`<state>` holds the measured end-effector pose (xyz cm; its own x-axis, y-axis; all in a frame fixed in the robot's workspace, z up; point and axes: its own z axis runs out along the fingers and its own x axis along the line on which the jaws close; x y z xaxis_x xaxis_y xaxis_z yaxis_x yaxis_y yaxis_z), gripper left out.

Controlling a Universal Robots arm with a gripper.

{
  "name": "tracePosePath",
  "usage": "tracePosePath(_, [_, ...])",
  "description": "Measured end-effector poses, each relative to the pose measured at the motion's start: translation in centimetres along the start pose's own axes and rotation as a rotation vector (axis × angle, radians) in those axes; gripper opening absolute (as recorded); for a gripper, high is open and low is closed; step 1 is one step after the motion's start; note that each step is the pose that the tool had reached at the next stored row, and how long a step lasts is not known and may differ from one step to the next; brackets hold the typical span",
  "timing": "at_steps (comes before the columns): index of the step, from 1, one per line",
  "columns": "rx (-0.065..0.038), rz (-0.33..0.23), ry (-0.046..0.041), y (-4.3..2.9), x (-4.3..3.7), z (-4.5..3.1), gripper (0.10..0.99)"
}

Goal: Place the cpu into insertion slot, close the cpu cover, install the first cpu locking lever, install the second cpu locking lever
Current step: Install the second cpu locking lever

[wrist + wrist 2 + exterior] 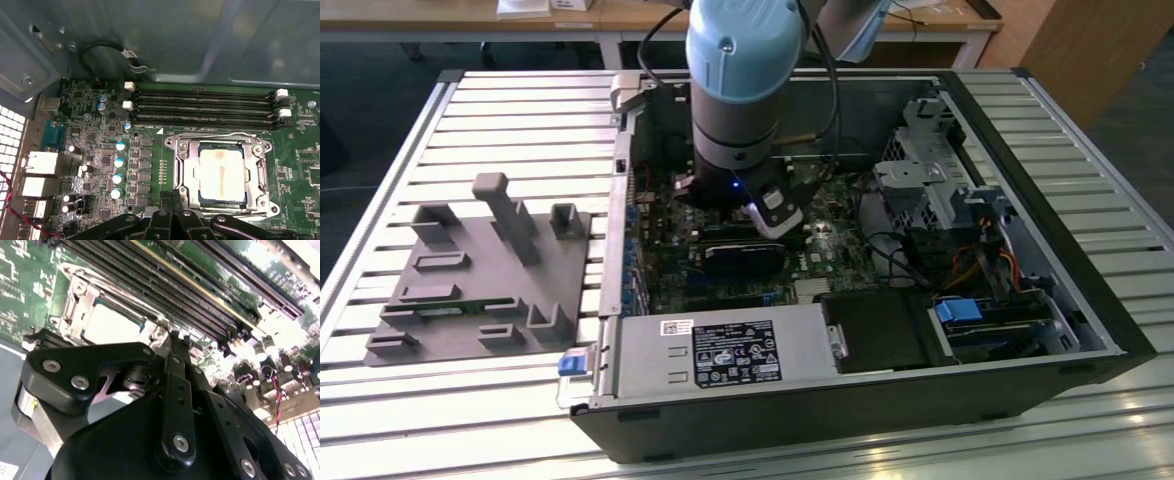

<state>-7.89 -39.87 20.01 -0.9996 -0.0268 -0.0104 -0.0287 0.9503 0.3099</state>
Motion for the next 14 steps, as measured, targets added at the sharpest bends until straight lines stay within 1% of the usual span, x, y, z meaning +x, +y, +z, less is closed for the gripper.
tracePosePath(10, [0.0,0.0,-0.0004,0.35,-0.02,-1.07,0.106])
tracePosePath(14, [0.0,0.0,-0.0006,0.37,-0.02,-1.12,0.106])
